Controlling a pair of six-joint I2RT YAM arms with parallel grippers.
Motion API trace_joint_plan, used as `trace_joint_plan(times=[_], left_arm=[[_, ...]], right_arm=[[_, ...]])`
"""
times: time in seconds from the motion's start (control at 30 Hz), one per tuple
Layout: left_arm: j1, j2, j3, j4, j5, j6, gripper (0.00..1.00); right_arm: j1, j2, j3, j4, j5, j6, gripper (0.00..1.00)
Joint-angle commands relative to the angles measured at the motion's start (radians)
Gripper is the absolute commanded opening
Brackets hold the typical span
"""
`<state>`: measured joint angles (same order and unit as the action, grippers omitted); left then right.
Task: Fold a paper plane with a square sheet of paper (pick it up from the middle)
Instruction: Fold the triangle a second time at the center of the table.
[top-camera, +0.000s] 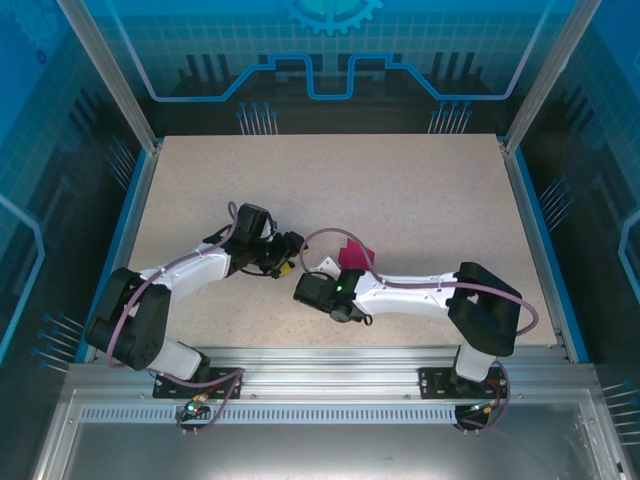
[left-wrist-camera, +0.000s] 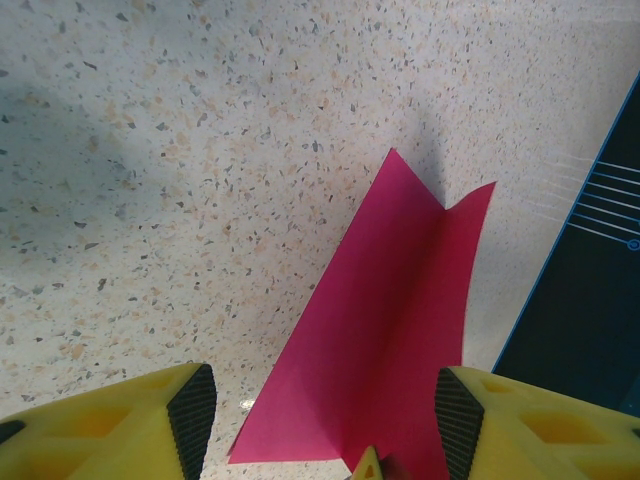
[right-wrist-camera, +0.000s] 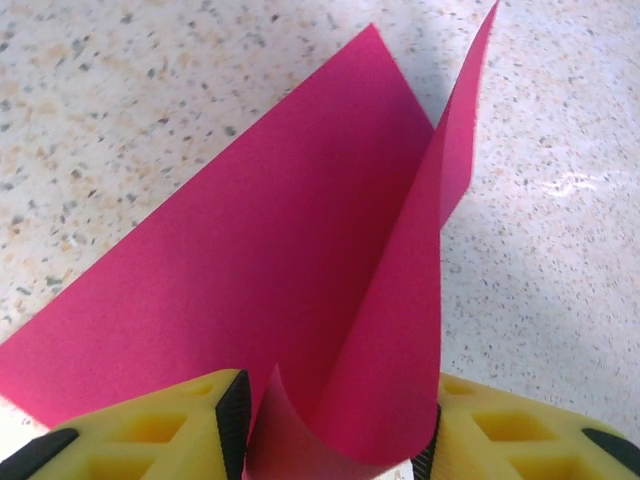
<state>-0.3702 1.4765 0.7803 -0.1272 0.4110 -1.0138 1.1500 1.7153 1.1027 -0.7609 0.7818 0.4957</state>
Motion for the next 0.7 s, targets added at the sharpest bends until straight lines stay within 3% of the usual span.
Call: trace_joint_plan(times=[0.0, 0.23, 0.67], left_arm=[[0.007, 0.010, -0.006, -0.015, 0.002, 0.016, 0.64], [0.007, 0.009, -0.008, -0.015, 0.003, 0.017, 0.64], [0.007, 0.002, -0.013, -0.014, 0.010, 0.024, 0.64]], right_arm=[[-0.019, 0.021, 0.041, -0.065, -0.018, 0.109, 0.48], [-0.043, 0.069, 0.116, -0.139, -0.131, 0.234, 0.51], [-0.067, 0.210, 0.273, -0.326, -0.112, 0.423, 0.55]])
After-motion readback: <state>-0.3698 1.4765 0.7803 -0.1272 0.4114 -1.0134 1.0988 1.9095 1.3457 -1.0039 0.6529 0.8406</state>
